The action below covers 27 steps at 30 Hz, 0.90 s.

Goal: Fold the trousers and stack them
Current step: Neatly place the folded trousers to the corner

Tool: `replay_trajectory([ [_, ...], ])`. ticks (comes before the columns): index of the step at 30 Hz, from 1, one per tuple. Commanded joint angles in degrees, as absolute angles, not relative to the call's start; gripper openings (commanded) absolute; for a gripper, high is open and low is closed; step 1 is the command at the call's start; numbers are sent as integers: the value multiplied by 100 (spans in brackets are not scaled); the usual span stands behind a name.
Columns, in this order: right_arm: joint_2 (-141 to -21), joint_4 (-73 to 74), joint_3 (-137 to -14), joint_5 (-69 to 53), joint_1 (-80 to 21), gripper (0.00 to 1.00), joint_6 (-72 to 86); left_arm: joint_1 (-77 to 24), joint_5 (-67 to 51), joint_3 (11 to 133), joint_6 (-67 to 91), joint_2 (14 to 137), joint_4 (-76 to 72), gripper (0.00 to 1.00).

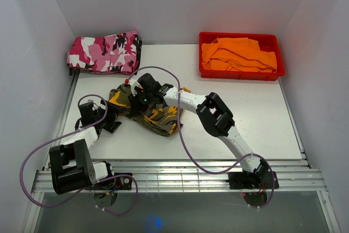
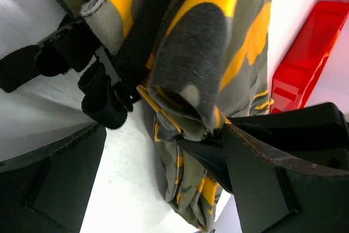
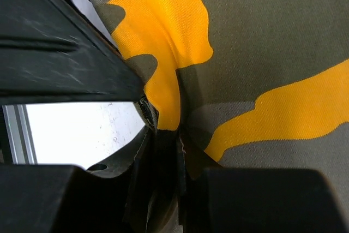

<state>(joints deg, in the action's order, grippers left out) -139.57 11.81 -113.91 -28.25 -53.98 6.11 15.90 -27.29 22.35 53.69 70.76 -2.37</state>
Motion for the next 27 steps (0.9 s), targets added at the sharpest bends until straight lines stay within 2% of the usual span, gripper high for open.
replay_trajectory([
  [1, -14027, 914, -11654, -3269, -5405, 8, 966, 1372, -2224, 2153, 5730, 7355, -843, 98],
  [9, -13843, 203, -10996, -3964, -5405, 8, 1388, 1327, -2346, 2048, 5818, 8067, -1836, 98],
  [18, -13930, -175, -10995, -4306, -5414, 8, 1713, 1257, -2461, 2267, 5810, 8762, -2162, 98],
  [22, -13966, -281, -11048, -4447, -5440, 8, 1793, 1239, -2514, 2338, 5731, 8947, -2223, 70],
  [23, -13922, -307, -10987, -4482, -5449, 8, 1810, 1248, -2522, 2373, 5704, 9034, -2258, 56],
  [25, -13861, -386, -10916, -4535, -5441, 8, 1819, 1248, -2557, 2408, 5678, 9123, -2320, 45],
  [26, -13817, -395, -10881, -4544, -5440, 8, 1811, 1239, -2584, 2434, 5669, 9167, -2399, 28],
  [27, -13782, -378, -10820, -4535, -5440, 8, 1776, 1248, -2610, 2478, 5669, 9237, -2434, 20],
])
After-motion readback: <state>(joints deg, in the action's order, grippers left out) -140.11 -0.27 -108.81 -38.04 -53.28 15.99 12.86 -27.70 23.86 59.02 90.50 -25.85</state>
